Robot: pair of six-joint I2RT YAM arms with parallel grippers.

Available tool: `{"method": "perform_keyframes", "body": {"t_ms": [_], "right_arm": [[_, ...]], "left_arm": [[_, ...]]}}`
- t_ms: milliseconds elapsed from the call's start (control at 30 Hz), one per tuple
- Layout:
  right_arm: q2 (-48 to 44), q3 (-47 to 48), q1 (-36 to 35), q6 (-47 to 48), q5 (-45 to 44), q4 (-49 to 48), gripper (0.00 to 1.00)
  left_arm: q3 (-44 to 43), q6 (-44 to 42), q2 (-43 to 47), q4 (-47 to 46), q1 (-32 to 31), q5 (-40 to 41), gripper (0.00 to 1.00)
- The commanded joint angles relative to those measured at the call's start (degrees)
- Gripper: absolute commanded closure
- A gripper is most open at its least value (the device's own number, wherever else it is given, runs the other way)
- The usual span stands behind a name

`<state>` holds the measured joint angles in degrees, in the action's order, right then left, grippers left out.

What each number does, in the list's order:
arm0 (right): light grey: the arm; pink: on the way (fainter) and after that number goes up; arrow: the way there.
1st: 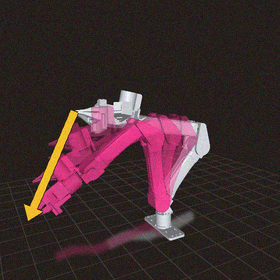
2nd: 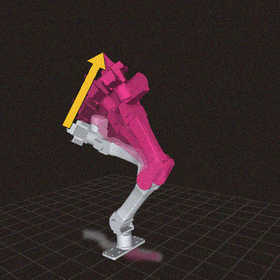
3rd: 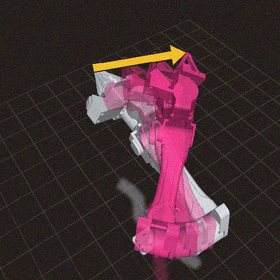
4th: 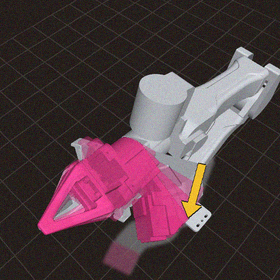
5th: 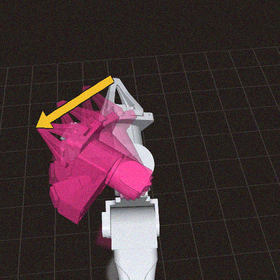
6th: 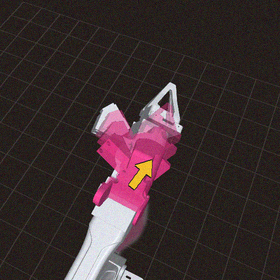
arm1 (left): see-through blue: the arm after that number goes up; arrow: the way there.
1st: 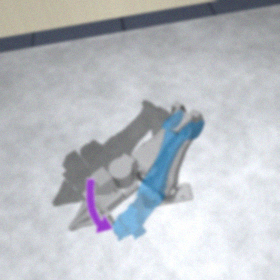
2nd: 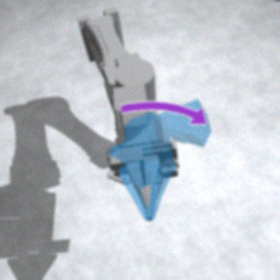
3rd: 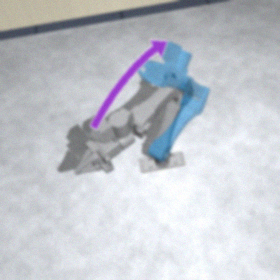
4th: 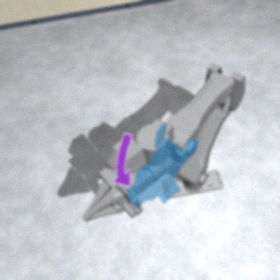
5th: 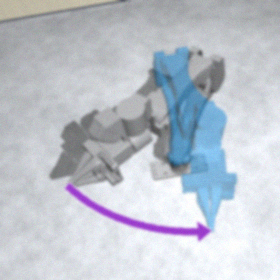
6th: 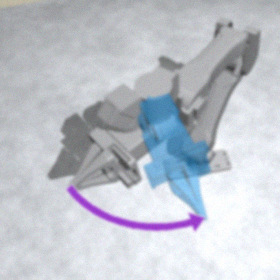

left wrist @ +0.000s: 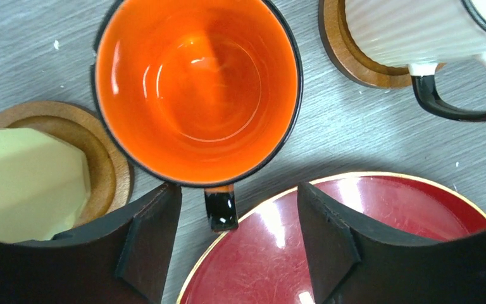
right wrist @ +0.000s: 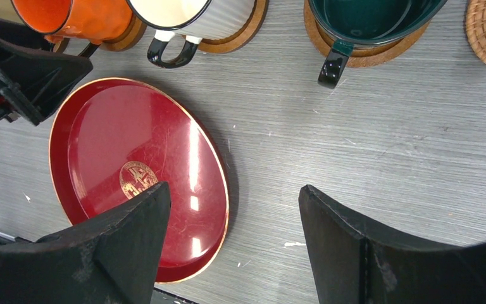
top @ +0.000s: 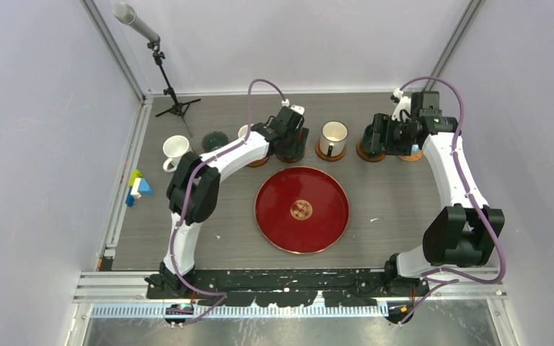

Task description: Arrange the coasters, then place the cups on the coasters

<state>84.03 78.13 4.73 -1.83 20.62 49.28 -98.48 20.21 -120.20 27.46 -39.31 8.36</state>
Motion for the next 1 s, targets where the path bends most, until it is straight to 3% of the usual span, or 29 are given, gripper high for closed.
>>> {"method": "perform_keyframes", "body": {"t_ms": [0, 233, 467, 733, 967], "right_arm": [[0.0, 2.6, 0.3, 0.7, 1.5, -0.7, 0.21], [-0.2, 3.9, 0.1, 2.9, 3.5, 0.0, 0.21], [-2.6, 2.5, -2.6, 8.0, 5.0, 1.7, 0.21], [-7.5, -5.1, -12.8, 15.3, 1.6, 2.8, 0.21], [-7.3, -12.8, -18.9, 16.7, -2.1, -1.8, 0.21]], "left_arm": [[1.3, -5.3, 8.1, -1.5, -0.2, 1.1, 0.29], [7.1, -14.0, 17.7, -0.1, -0.1, -0.6, 0.22], [13.8, -23.3, 26.9, 4.7, 0.5, -10.6, 0.18], [21.6, -27.5, 31.1, 7.9, 1.9, -14.3, 0.2], [29.1, -28.0, 30.2, 4.5, 2.4, -12.0, 0.26]]}}
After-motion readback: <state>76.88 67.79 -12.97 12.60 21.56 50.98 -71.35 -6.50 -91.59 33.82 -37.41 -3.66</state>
